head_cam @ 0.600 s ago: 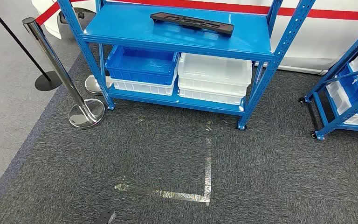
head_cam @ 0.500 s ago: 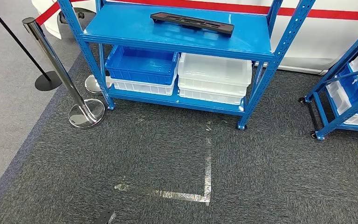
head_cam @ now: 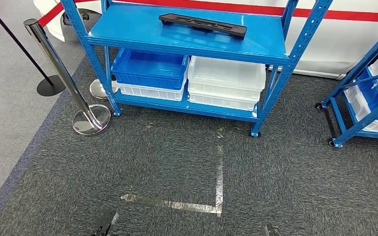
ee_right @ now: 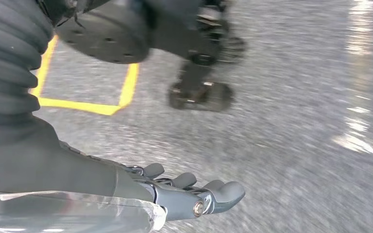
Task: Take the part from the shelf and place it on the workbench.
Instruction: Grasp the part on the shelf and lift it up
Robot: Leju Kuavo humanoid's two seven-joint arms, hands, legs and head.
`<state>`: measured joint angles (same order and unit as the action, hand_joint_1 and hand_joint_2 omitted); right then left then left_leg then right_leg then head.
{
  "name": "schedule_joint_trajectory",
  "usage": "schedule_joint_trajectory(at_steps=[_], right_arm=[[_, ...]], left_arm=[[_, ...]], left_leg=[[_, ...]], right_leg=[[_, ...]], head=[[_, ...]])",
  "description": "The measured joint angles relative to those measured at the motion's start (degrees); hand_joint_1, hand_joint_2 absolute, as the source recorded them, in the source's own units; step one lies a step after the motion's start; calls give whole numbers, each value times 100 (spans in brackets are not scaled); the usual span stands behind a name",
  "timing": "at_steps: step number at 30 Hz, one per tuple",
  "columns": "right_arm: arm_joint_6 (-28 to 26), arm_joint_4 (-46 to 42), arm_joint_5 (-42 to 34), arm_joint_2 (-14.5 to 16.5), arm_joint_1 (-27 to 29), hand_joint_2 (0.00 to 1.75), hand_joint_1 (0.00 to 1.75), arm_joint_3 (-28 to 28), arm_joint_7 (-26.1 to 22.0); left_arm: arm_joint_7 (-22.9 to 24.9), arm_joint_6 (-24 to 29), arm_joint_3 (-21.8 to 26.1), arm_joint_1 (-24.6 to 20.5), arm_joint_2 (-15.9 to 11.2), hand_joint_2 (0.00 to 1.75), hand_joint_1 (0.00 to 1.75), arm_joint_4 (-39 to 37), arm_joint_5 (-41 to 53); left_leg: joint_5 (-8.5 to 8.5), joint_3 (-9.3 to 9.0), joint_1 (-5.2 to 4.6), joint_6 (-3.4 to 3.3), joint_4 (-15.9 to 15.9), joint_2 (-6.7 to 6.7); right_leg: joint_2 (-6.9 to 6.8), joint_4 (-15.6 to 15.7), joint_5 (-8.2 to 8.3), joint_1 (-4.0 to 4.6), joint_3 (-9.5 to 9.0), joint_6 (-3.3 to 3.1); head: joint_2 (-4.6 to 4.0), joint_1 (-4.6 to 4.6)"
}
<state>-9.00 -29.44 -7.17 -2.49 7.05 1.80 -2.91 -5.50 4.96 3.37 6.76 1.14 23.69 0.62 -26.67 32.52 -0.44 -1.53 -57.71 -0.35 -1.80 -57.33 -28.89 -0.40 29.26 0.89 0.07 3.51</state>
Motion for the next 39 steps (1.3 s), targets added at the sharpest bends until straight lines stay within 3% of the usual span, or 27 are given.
schedule_joint_trajectory(at_steps=[2, 6, 10, 14, 15, 19, 21, 25, 39], right_arm=[[-240, -165, -200, -63, -46, 175, 0, 80, -85], [-681, -493, -551, -194, -118, 175, 0, 239, -227], [-1111, -865, -893, -327, -182, 175, 0, 414, -370], [-1566, -1250, -1228, -460, -266, 0, 0, 600, -539], [-1673, -1348, -1305, -493, -282, 0, 0, 651, -580], [-2072, -1772, -1591, -627, -366, 175, 0, 885, -751], [-2223, -1989, -1681, -699, -421, 175, 0, 1006, -811], [-2463, -2423, -1727, -846, -561, 0, 0, 1239, -824], [-2513, -3903, -298, -1180, -1520, 0, 0, 1924, -46]], left_arm=[[-146, 155, 89, -56, 31, 175, 0, 26, -2], [-400, 444, 229, -130, 77, 0, 0, 71, -51], [-659, 738, 320, -228, 107, 0, 0, 87, -185], [-922, 1028, 343, -329, 116, 0, 0, 85, -337], [-984, 1101, 346, -355, 117, 0, 0, 83, -373], [-1147, 1402, 346, -491, 117, 0, 0, 40, -436], [-1152, 1515, 326, -559, 117, 0, 0, -8, -419], [-966, 1610, 201, -661, 117, 0, 0, -110, -286], [341, 1265, -589, -832, 84, 0, 0, -484, 166]], left_leg=[[0, -2, 0, 0, 0, 0], [0, -2, 0, 0, -1, 0], [0, -1, 0, 0, -1, 0], [1, -1, 0, 0, -1, 0], [1, -1, 0, 0, -1, 0], [1, -1, 0, -1, -1, -1], [2, -1, 0, -1, -1, -1], [3, 0, 0, -2, -2, -1], [6, 0, 0, 1, -3, 0]], right_leg=[[0, 0, 0, 0, -3, 0], [0, 0, 0, 0, -3, 0], [0, -1, 0, 1, -3, 0], [-1, -1, 0, 1, -3, 0], [-1, -1, 0, 1, -3, 0], [-1, -1, 1, 1, -5, 0], [-1, -2, 1, 1, -5, 1], [-1, -2, 2, 1, -5, 1], [-1, -5, 3, 1, -5, 3]], head=[[0, 0], [0, 0], [0, 0], [0, -1], [0, -1], [0, 0], [0, 0], [0, 0], [0, 0]])
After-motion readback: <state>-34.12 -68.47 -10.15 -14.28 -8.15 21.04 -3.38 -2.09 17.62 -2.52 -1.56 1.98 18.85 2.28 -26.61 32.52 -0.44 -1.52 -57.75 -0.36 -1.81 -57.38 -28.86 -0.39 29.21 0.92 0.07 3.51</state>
